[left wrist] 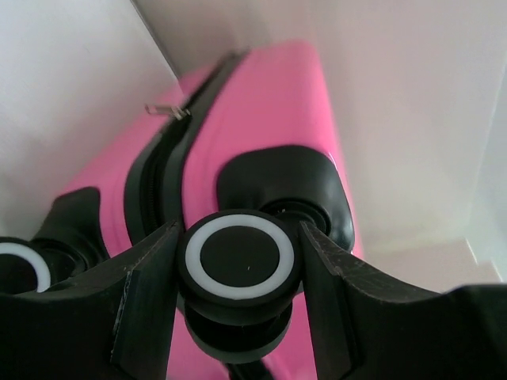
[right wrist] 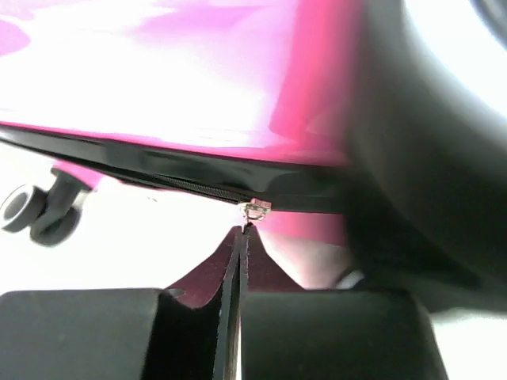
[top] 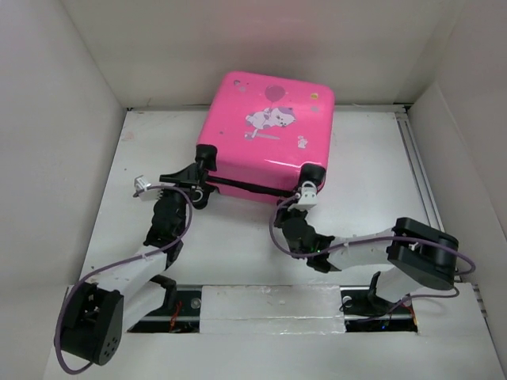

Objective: Pack the luggage

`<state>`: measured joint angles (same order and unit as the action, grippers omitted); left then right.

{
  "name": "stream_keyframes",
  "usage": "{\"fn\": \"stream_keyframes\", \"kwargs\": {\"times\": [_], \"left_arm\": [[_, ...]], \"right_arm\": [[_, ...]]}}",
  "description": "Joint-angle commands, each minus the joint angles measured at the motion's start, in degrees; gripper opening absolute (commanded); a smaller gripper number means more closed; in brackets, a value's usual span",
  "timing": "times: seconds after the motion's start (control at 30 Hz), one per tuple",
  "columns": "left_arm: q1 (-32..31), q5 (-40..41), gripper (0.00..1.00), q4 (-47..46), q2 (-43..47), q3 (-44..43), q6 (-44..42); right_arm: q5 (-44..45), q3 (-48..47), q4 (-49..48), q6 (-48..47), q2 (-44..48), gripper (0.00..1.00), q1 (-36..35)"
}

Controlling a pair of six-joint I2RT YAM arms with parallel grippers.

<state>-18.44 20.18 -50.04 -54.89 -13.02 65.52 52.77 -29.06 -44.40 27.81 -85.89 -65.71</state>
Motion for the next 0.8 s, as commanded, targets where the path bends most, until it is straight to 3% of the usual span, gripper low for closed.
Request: {"fn": "stream_keyframes", "kwargs": {"times": [0.0,0.2,0.47,0.57,0.77], "left_arm": [[-12.13,-23.27,0.00,-2.43,-1.44,-3.32,-2.32],[-14.43,-26.06,0.00,-3.74,-3.20,-4.56,-2.94],[-27.95,-22.56,0.00,-2.43,-3.91,-8.87,-3.64],[-31.56,-21.33,0.00,-1.81,-2.68,-9.39,-3.03],[-37.81,-19.57,0.00,-2.34,-1.53,-9.40,-1.71]], "right_arm": [[-11.55,-7.32,0.46,-2.49,-3.22,0.00,-2.31],[-17.24,-7.94,0.37,-3.37,-4.90,0.00,-3.37],[-46.75,-12.68,-5.16,-7.25,-8.50,0.00,-1.62],[-53.01,-14.71,-6.22,-7.77,-10.79,0.00,-1.09],[-61.81,-11.55,-21.39,-2.53,-13.69,0.00,1.90]]}}
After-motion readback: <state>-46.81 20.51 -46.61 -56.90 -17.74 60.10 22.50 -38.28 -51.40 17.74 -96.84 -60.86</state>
